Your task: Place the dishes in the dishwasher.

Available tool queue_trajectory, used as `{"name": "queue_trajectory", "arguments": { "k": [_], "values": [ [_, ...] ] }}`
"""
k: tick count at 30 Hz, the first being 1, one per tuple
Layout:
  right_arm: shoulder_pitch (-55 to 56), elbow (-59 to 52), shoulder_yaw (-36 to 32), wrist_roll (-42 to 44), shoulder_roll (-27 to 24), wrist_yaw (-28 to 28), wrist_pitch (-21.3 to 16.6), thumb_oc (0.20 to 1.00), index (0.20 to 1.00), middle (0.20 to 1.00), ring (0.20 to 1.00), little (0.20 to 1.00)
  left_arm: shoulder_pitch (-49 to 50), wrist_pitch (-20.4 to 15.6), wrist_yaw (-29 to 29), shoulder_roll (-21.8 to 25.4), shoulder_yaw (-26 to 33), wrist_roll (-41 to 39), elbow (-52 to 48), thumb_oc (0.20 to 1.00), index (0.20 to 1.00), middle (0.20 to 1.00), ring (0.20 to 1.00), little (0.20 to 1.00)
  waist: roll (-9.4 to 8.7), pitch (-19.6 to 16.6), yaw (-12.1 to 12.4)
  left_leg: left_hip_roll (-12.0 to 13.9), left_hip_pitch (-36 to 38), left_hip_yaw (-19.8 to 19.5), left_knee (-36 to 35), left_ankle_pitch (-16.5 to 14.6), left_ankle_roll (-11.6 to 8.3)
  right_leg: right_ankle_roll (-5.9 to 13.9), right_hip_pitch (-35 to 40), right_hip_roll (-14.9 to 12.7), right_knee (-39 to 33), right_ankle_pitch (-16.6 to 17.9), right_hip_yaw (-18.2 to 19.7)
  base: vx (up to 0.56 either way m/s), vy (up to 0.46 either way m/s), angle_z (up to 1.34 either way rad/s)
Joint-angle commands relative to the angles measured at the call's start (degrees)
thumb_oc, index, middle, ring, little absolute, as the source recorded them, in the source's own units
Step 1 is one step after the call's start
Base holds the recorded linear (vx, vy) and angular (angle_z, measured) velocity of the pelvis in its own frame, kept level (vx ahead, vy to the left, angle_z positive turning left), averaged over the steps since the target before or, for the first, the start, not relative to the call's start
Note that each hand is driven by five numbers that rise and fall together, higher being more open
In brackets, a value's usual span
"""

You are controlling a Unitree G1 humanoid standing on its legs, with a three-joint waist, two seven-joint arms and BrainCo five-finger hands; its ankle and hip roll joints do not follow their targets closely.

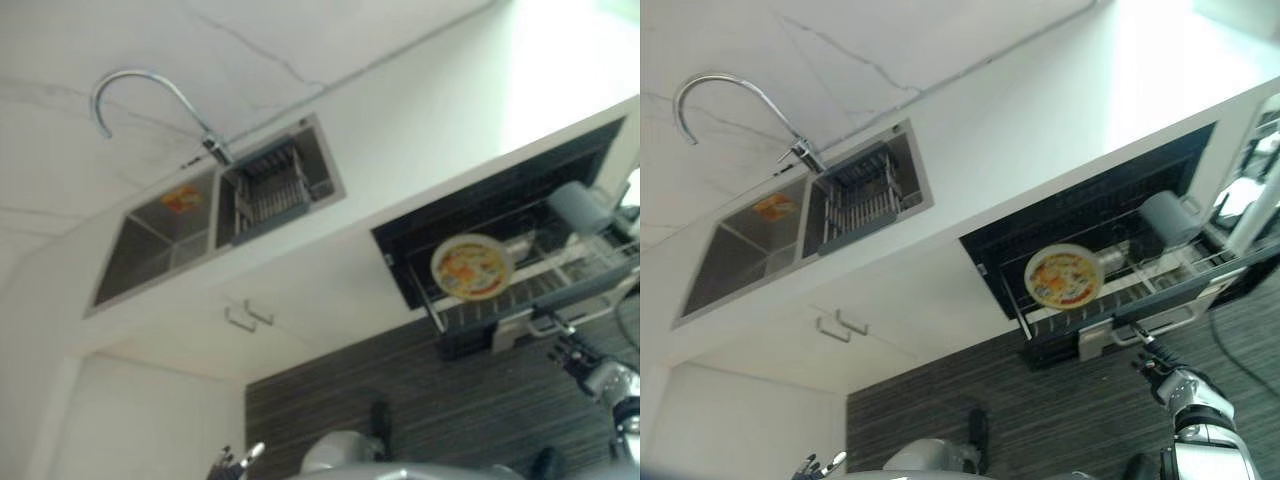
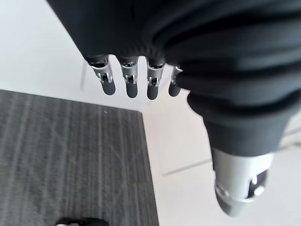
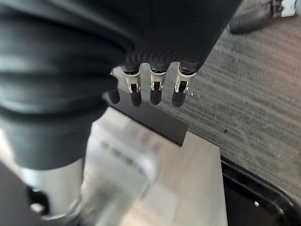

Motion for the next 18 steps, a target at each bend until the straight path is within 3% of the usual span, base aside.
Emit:
{"name": "queue_trajectory", "arguments": {
  "k": [1,7,10,18],
  "values": [
    [-10.6,1.9,-0.2,-2.5,-0.2,2.9,-1.9,1.0,1.0,1.0,1.0,1.0,-4.9,-2.8,-1.1,2.5,-3.0,-0.9,0.9,1.0,1.0,1.0,1.0,1.0,-0.59,2.0,3.6,0.7,1.0,-0.5,0.4,-6.5,-2.17,-0.99,-2.8,-2.2,7.7,-5.6,0.7,0.03,0.152,0.15],
    [-16.5,-0.1,1.8,-5.3,-3.3,4.0,-3.2,1.0,1.0,1.0,1.0,1.0,-4.0,-4.3,-2.6,2.1,-3.0,-1.8,1.8,1.0,1.0,1.0,1.0,1.0,2.44,4.0,4.3,-0.8,-1.1,-0.2,0.4,-5.8,-2.32,-0.66,-4.9,-5.2,8.9,-5.3,1.0,0.03,0.141,0.1],
    [-24.8,-2.3,5.0,-9.0,-9.2,3.6,-3.8,1.0,1.0,1.0,1.0,1.0,-2.7,-4.9,-4.1,3.3,-2.2,-2.9,1.7,1.0,1.0,1.0,1.0,1.0,4.58,4.8,5.7,-2.2,-3.2,-1.4,0.4,-4.9,-2.39,-0.48,-6.9,-6.9,10.5,-5.7,1.8,0.1,0.165,0.15],
    [-44.4,-0.5,15.5,-17.3,-19.3,1.3,-3.7,1.0,1.0,1.0,1.0,1.0,-0.7,-4.7,-7.8,6.9,1.8,-2.7,2.8,1.0,1.0,1.0,1.0,1.0,5.82,4.8,9.5,-3.7,-6.9,-4.9,0.4,-2.8,-2.33,-0.41,-8.9,-7.3,12.3,-6.4,1.9,0.1,0.066,0.16]
  ]
}}
